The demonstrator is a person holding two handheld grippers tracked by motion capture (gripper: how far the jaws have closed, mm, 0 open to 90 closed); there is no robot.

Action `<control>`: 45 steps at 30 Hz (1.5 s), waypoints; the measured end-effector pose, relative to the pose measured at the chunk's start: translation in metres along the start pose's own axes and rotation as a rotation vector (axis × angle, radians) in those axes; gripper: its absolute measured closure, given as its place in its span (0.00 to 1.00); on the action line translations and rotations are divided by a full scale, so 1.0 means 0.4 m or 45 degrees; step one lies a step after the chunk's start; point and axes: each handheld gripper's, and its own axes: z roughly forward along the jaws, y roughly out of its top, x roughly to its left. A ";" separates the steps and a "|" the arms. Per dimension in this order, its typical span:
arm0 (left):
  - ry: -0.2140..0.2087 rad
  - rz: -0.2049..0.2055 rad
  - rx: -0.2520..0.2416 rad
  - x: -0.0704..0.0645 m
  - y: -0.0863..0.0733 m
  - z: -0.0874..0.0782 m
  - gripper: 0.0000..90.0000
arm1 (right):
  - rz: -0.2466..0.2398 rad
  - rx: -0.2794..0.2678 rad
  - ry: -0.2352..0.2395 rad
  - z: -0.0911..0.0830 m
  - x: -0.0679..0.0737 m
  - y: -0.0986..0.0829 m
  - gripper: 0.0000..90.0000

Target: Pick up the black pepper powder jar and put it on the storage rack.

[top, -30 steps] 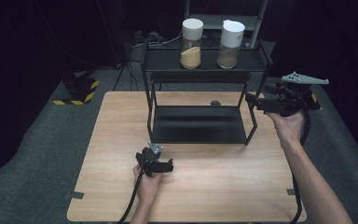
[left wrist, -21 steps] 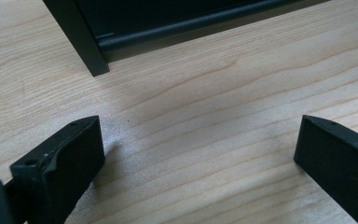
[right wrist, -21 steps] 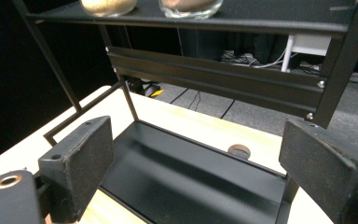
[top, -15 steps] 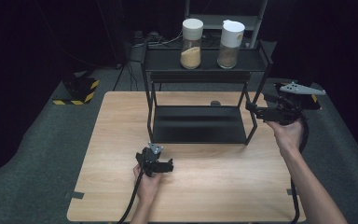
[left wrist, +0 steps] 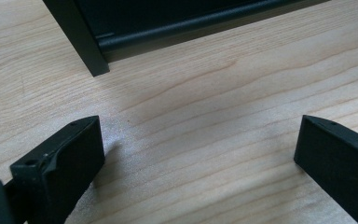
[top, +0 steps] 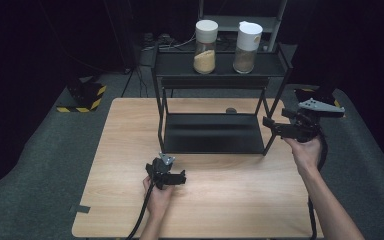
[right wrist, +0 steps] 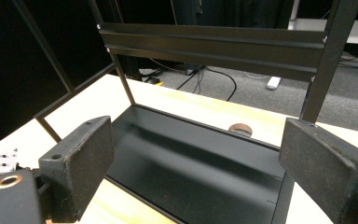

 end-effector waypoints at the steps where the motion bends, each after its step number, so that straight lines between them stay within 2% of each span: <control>1: 0.000 0.000 0.000 0.000 0.000 0.000 0.02 | 0.001 0.001 0.000 0.001 0.000 -0.003 0.11; 16: 0.000 0.000 0.000 0.000 0.000 0.000 0.02 | -0.049 0.034 -0.009 0.019 0.019 -0.060 0.11; 45: 0.000 -0.001 0.000 0.000 0.000 0.000 0.02 | -0.062 0.072 -0.035 0.041 0.027 -0.151 0.11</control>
